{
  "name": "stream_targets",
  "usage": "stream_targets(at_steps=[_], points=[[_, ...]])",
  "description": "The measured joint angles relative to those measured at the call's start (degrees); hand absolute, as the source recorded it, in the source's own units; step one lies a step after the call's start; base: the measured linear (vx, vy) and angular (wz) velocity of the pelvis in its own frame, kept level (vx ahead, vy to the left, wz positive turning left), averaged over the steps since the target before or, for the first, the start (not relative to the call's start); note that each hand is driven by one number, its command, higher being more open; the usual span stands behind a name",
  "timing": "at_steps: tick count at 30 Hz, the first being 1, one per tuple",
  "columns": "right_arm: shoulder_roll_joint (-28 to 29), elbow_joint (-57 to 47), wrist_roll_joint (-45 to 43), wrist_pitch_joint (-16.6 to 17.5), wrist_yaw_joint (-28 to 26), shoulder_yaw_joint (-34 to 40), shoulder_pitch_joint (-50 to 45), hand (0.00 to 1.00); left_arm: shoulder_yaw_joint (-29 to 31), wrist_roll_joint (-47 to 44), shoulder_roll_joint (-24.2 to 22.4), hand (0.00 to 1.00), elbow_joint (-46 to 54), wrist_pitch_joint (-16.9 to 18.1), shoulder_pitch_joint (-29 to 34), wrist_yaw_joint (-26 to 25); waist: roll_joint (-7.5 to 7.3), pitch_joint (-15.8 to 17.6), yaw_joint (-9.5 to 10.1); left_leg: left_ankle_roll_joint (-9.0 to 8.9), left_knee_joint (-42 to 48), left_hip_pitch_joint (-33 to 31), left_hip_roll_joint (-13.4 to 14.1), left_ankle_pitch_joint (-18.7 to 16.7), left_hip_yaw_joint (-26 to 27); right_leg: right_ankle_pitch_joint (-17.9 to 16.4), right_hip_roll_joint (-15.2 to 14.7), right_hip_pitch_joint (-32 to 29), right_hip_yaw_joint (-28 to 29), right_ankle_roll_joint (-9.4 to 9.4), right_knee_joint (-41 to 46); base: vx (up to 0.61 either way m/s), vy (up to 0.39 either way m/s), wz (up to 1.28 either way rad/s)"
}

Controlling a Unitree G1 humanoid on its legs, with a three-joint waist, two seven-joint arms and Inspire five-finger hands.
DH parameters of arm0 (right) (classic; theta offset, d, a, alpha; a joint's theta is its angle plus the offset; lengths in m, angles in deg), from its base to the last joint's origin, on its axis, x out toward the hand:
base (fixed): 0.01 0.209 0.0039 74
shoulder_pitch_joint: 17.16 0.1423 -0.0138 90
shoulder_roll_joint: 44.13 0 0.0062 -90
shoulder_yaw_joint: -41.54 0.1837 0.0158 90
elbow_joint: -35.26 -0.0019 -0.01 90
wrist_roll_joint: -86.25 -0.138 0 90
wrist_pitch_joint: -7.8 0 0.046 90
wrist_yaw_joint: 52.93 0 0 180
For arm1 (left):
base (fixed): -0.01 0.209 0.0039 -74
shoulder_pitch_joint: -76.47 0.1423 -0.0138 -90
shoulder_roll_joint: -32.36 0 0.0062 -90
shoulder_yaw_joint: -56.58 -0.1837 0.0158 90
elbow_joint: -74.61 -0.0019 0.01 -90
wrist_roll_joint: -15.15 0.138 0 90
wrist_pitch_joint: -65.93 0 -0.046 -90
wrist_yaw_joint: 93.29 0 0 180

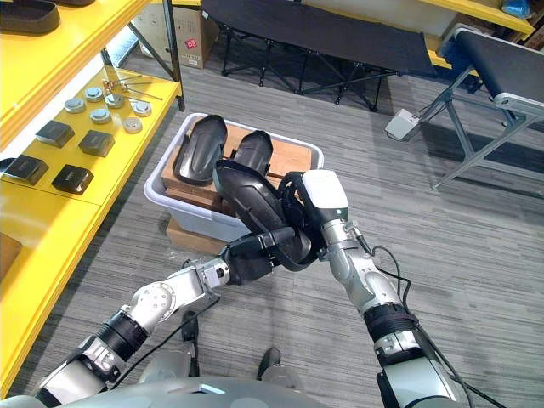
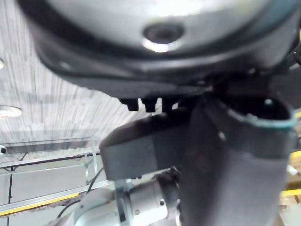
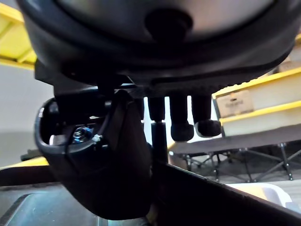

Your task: Walk over and take three plastic housings, then place them on the shelf

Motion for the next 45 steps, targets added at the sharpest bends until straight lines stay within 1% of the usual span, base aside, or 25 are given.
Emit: stream_targets(at_steps=[2,4,8,11,13,17,18,20,22,24,25,27,28,30,31,32,33,35,36,37,39,41,43,44,45], points=[[0.0,0.2,0.0,0.0,0.0,-0.1,0.0,0.00,-0.4,0.2,0.0,1.00,0.0,0.3,0.0,-0.1,-0.01,-0.2,0.00,0.00,0.0,0.0,0.0,0.0,-0.1,0.0,0.0,0.0,-0.1,0.00,0.0,0.00,0.000,0.00],[0.0,0.3,0.0,0.0,0.2,-0.4,0.0,0.00,-0.8,0.5,0.0,1.00,0.2,1.2,0.0,-1.4,-0.04,-0.4,-0.02,-0.03,0.0,0.0,0.0,0.0,-0.1,0.0,0.0,0.0,-0.1,0.00,0.0,0.00,0.000,0.00],[0.0,0.3,1.1,0.2,0.3,-1.0,-0.2,0.00,-2.5,3.4,-0.1,1.00,2.0,2.7,0.0,-6.2,-0.04,-0.5,0.04,-0.17,0.0,0.0,0.0,-0.1,-0.2,0.0,0.0,0.1,-0.1,-0.03,0.0,0.00,0.000,0.00],[0.0,0.3,1.7,0.3,0.3,-1.5,-0.2,0.00,-3.1,5.0,-0.3,1.00,2.1,3.9,0.0,-8.2,-0.05,-0.5,0.08,-0.17,0.0,0.0,0.0,-0.1,-0.2,0.0,0.0,0.1,-0.1,-0.02,0.0,0.00,0.000,0.00],[0.3,0.3,1.7,1.0,0.3,-1.7,-0.2,0.00,-3.2,6.6,-0.8,1.00,2.1,5.7,0.2,-10.0,-0.06,-0.5,0.12,-0.14,0.0,0.0,0.0,-0.1,-0.2,0.0,0.0,0.1,-0.1,-0.01,0.0,0.00,0.000,0.00],[1.9,0.3,1.8,1.5,0.4,-0.6,-0.9,0.00,-3.2,6.6,-0.8,1.00,2.1,7.1,0.5,-10.2,-0.15,-0.6,0.24,-0.14,0.0,0.1,0.0,-0.1,-0.3,0.0,0.0,0.2,-0.2,-0.01,-0.1,0.00,0.000,0.00],[2.2,0.3,1.9,1.6,0.7,-0.3,-1.1,0.00,-3.2,6.4,-0.8,0.00,2.1,7.4,0.6,-10.2,-0.18,-0.6,0.25,-0.14,0.0,0.1,0.0,-0.1,-0.3,0.0,0.0,0.2,-0.2,-0.01,-0.1,0.00,0.000,0.00],[2.8,0.2,2.0,2.0,1.5,0.4,-2.2,0.00,-3.1,5.7,-0.9,0.00,2.1,7.5,0.8,-10.2,-0.30,-0.7,0.38,-0.14,0.0,0.2,0.0,-0.1,-0.3,0.0,0.0,0.3,-0.2,-0.01,-0.1,0.00,0.000,0.00],[2.9,0.2,2.0,2.2,1.8,0.3,-2.9,0.00,-2.2,2.6,-1.3,0.00,2.1,7.7,2.4,-10.0,-0.41,-0.8,0.23,-0.14,0.0,0.2,0.0,-0.1,-0.3,0.0,0.0,0.4,-0.1,-0.01,-0.3,0.00,0.000,0.00],[3.0,-0.3,2.0,2.7,3.1,0.7,-4.1,0.00,-1.5,1.5,-2.0,0.00,2.0,7.7,4.1,-10.8,-0.44,-0.8,0.18,-0.22,0.0,0.3,0.0,-0.2,-0.3,0.0,0.0,0.5,-0.1,0.00,-0.4,0.00,0.000,0.00],[3.1,-2.2,2.0,2.8,3.5,1.4,-5.3,0.00,-0.5,-0.9,-1.9,0.00,1.7,7.8,5.7,-12.0,-0.44,-0.8,0.07,-0.42,0.0,0.4,0.0,-0.3,-0.3,0.0,0.0,0.7,-0.1,-0.01,-0.6,0.00,0.000,0.00],[3.1,-3.6,2.0,3.4,4.3,2.0,-6.7,0.00,1.2,-3.1,-1.9,0.00,0.9,8.5,6.8,-13.1,-0.49,-0.8,0.00,-0.60,0.0,0.8,0.1,-0.5,-0.2,0.0,0.0,0.9,0.0,-0.03,-0.8,0.00,0.000,-0.04],[3.7,-4.7,2.0,4.9,5.5,2.4,-8.0,0.00,3.0,-4.8,-1.9,0.00,-0.7,9.8,7.1,-13.9,-0.48,-0.8,-0.08,-0.71,0.0,1.0,0.2,-0.5,-0.1,-0.1,0.1,1.1,0.1,-0.13,-0.8,0.00,0.000,-0.06],[4.5,-6.0,2.0,5.7,6.4,2.5,-9.1,0.00,5.5,-4.8,-1.9,0.00,-1.7,11.4,7.2,-15.0,-0.52,-0.9,-0.13,-0.79,0.0,1.0,0.4,-0.6,0.0,-0.2,0.2,1.0,0.1,-0.31,-0.8,0.00,0.000,-0.05],[5.1,-6.9,2.1,7.3,7.2,2.4,-9.8,0.00,7.0,-4.7,-1.6,0.00,-2.4,12.4,7.2,-15.6,-0.52,-0.9,-0.18,-0.85,0.0,1.1,0.5,-0.6,0.1,-0.3,0.2,1.0,0.1,-0.32,-0.8,0.00,0.000,0.00],[5.9,-8.0,2.1,8.3,7.7,2.3,-10.2,0.00,7.8,-4.5,-1.6,0.00,-2.9,12.6,7.2,-15.7,-0.51,-0.9,-0.09,-0.89,0.0,1.1,0.5,-0.7,0.1,-0.3,0.2,1.0,0.1,-0.29,-0.8,0.00,0.000,0.00],[6.5,-8.3,2.1,8.4,7.8,2.3,-10.4,0.00,7.9,-4.5,-1.6,0.00,-2.9,12.8,7.2,-15.7,-0.54,-0.9,-0.08,-0.89,0.0,1.1,0.4,-0.7,0.1,-0.3,0.2,1.0,0.1,-0.29,-0.8,0.00,0.000,0.00],[8.6,-8.2,2.0,8.5,8.1,2.2,-10.3,0.00,7.5,-2.6,-1.7,0.00,-2.9,12.6,7.2,-15.6,-0.68,-1.0,-0.01,-0.88,0.0,1.0,0.3,-0.7,0.1,-0.3,0.1,1.1,0.1,-0.28,-0.8,0.00,0.000,0.02],[9.6,-8.2,2.0,9.4,8.9,1.8,-10.2,0.00,8.4,-3.3,-2.4,0.00,-3.0,12.6,7.5,-15.6,-0.79,-1.1,-0.01,-0.85,0.0,1.0,0.2,-0.8,0.0,-0.3,0.1,1.1,0.1,-0.26,-0.8,0.00,0.000,0.03],[9.6,-8.2,2.0,10.2,10.0,1.0,-10.6,0.00,10.0,-4.1,-2.7,0.00,-3.1,12.5,7.9,-15.4,-1.04,-1.2,-0.01,-0.84,0.0,1.0,0.1,-0.8,0.0,-0.2,0.0,1.1,0.0,-0.24,-0.8,0.00,0.000,0.00],[9.6,-8.3,2.1,11.2,10.5,0.1,-11.7,0.00,12.3,-4.8,-2.7,0.00,-3.1,12.5,8.0,-15.1,-1.60,-1.6,0.06,-0.88,0.0,1.0,0.1,-0.9,0.0,-0.3,0.0,1.1,0.0,-0.26,-0.8,0.00,0.000,0.00],[9.7,-8.3,2.1,12.0,11.1,-0.5,-12.6,0.00,13.7,-4.9,-2.7,0.00,-3.3,12.5,8.1,-14.0,-1.83,-1.8,-0.09,-0.83,0.0,1.0,0.0,-1.0,0.0,-0.3,0.0,1.1,0.0,-0.26,-0.8,0.00,0.000,0.00],[10.7,-8.5,2.0,12.6,12.5,-0.3,-13.1,0.00,13.7,-6.2,-2.6,0.00,-4.3,12.2,8.1,-10.7,-1.84,-1.8,-0.15,-0.76,0.0,1.0,-0.1,-1.1,0.1,-0.2,0.0,1.1,0.1,-0.24,-0.8,0.00,0.000,0.00],[10.9,-8.7,2.0,12.7,12.8,-0.4,-13.2,0.00,13.6,-7.0,-2.6,0.00,-4.6,12.2,8.1,-10.0,-1.85,-1.8,-0.21,-0.76,0.0,1.0,-0.1,-1.1,0.1,-0.3,0.0,1.1,0.1,-0.26,-0.8,0.00,0.000,0.00],[11.2,-9.1,2.0,12.8,13.2,-0.5,-13.2,1.00,13.5,-7.3,-2.6,0.00,-4.8,12.1,8.1,-8.9,-1.85,-1.8,-0.26,-0.76,0.0,1.0,-0.1,-1.1,0.2,-0.3,-0.1,1.1,0.1,-0.27,-0.8,0.00,0.000,0.00]])
